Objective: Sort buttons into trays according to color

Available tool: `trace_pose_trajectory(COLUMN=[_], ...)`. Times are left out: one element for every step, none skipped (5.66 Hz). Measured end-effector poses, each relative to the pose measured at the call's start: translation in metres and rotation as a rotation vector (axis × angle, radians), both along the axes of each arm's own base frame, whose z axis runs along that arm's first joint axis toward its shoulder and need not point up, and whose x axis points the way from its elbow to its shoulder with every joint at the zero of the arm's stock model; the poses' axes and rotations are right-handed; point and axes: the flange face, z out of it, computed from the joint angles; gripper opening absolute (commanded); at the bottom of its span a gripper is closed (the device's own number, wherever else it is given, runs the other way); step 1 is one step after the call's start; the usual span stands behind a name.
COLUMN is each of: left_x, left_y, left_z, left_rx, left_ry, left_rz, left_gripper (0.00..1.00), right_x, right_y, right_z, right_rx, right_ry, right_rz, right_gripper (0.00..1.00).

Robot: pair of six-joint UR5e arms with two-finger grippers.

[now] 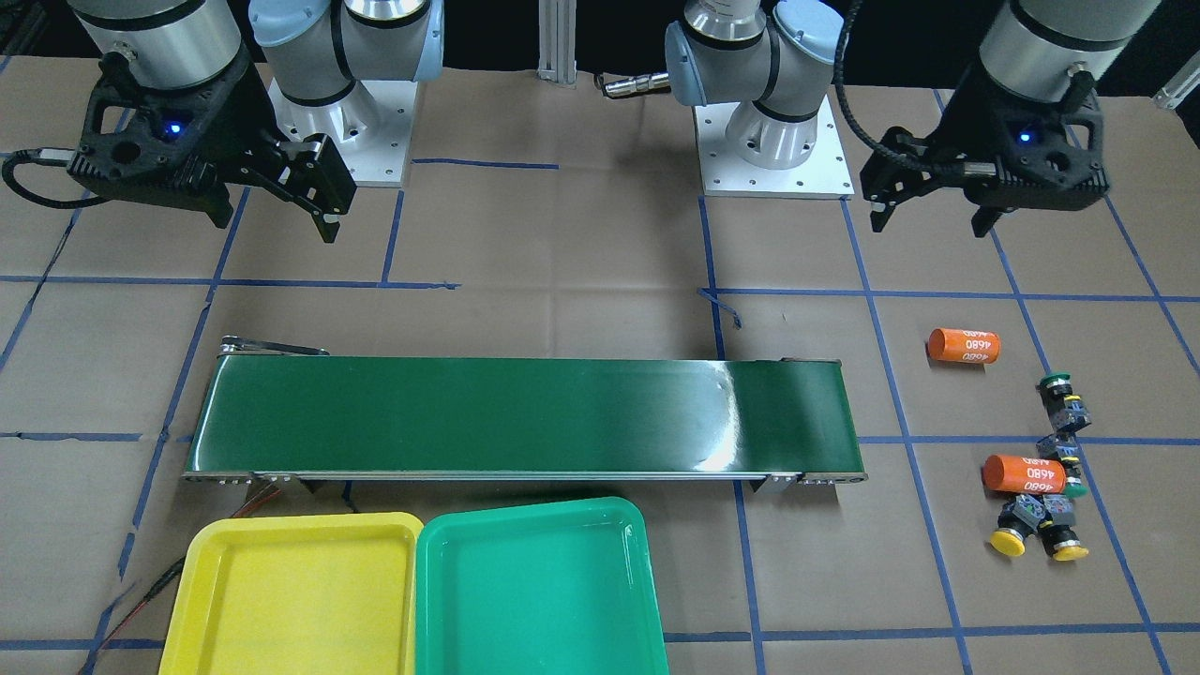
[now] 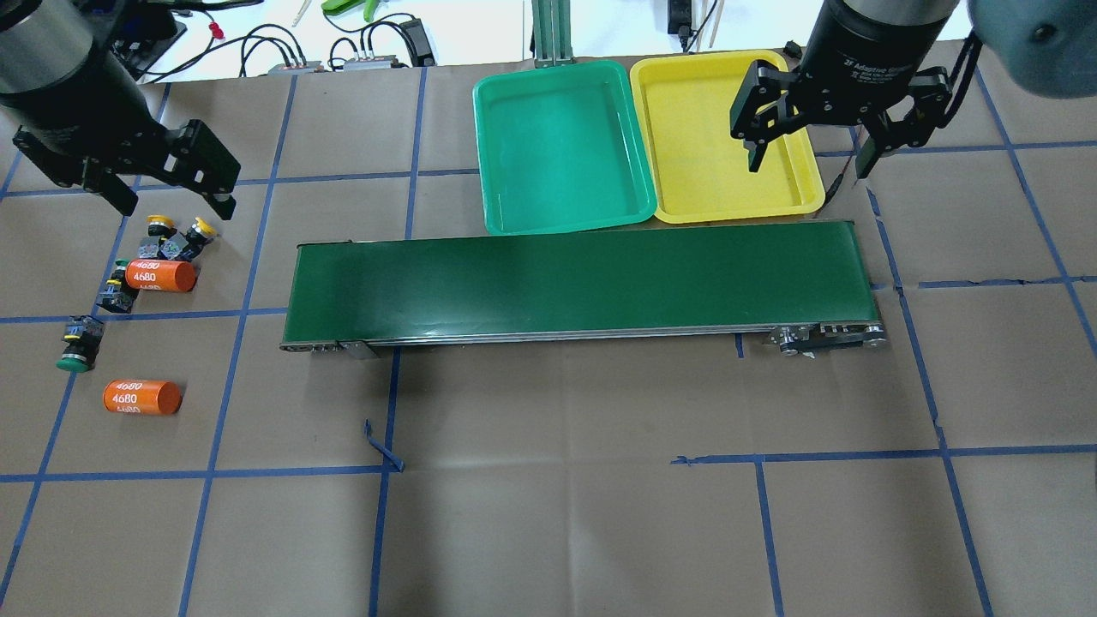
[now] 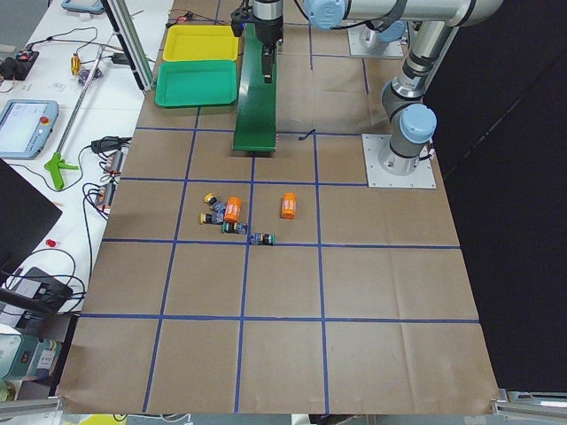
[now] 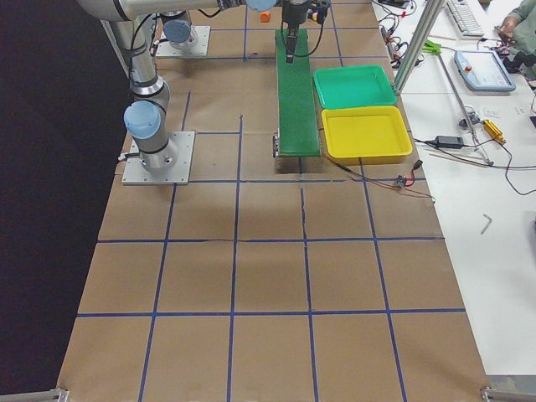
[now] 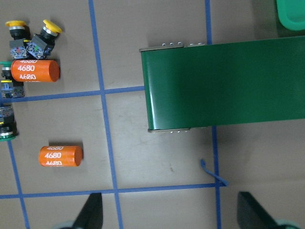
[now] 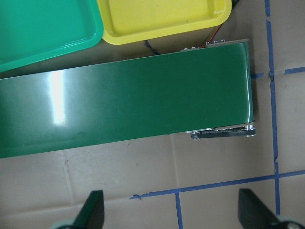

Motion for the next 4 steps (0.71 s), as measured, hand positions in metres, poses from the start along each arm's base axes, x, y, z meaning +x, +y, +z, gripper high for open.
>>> trace_pose_trajectory(left_x=[0.039, 0.077, 0.11, 0.137], left_y=[-0.004, -0.008, -0.015, -0.021], left_z=[-0.013, -0.028, -0.045, -0.062], left_rx=[0.038, 0.069, 0.081, 0.091], left_ry=[0.01, 0.03, 0.046, 0.062], left_rz=[-0.104, -0.199, -0.28, -0.4], left_gripper=[0.98, 0.98, 0.98, 0.98], right_x=[0.0, 0.0, 0.0, 0.0], right_y=[0.0, 0.0, 0.0, 0.0], right_z=[0.0, 0.0, 0.0, 0.0], right_rx=[0.0, 0.0, 0.0, -0.001], right_ry=[0.0, 0.0, 0.0, 0.0], right_rz=[0.0, 0.0, 0.0, 0.0], right_gripper=[1.0, 1.0, 1.0, 1.0])
